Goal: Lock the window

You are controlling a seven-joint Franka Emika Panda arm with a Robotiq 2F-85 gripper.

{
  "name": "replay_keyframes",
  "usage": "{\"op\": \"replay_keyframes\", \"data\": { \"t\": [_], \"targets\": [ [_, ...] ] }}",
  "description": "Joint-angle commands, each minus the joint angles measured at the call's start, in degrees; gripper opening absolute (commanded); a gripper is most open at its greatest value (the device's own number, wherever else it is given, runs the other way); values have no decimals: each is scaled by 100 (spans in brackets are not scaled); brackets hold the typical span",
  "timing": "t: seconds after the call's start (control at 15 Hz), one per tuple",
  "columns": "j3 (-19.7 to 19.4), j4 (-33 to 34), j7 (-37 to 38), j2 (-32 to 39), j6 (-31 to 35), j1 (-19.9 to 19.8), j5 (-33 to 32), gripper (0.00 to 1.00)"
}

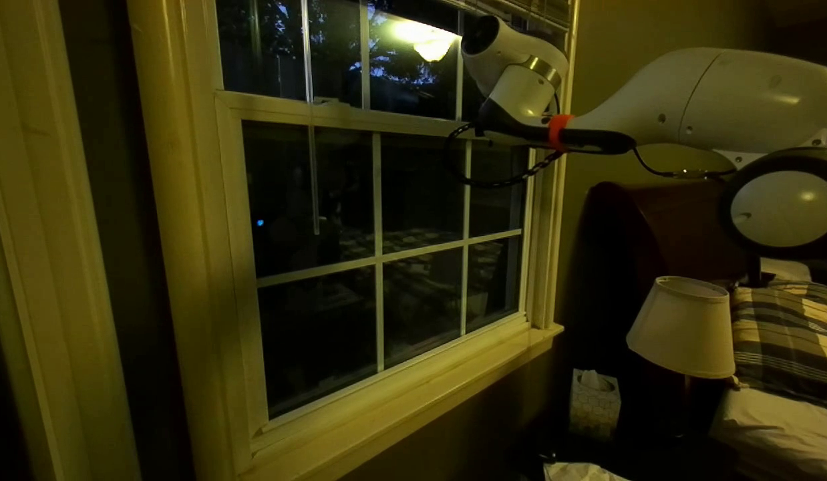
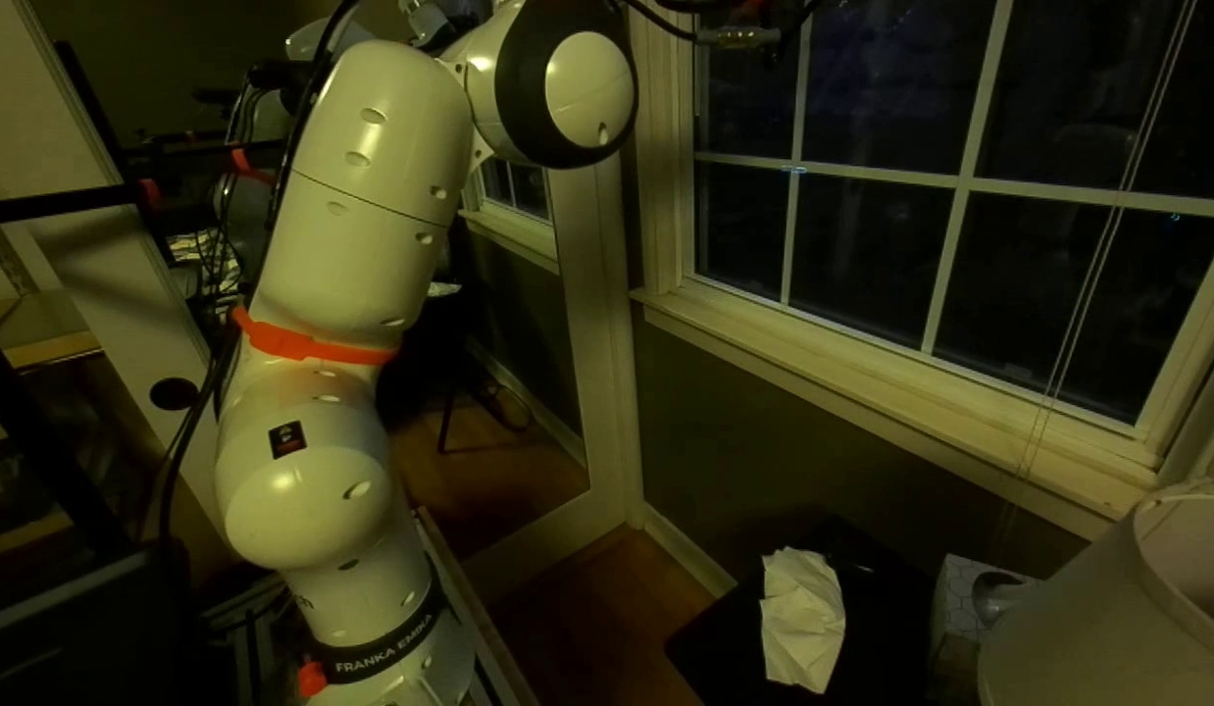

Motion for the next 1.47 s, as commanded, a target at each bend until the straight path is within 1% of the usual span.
{"op": "replay_keyframes", "data": {
  "t": [0.0, 0.2, 0.6, 0.73, 0.93, 1.13, 1.27, 1.4],
  "targets": [
    [-41, 62, 167, 141, 110, -110, -2, 100],
    [-45, 137, 332, 237, 238, -186, 3, 100],
    [4, 147, 619, 359, 1094, -364, 47, 100],
    [20, 126, 602, 348, 1170, -376, 62, 100],
    [11, 104, 611, 344, 1170, -377, 51, 100],
    [-15, -59, 389, 128, 636, -271, 61, 100],
    [-41, -220, 338, -125, 329, -133, -10, 100],
    [-26, -417, 254, -413, 147, -18, -53, 100]
  ]
}}
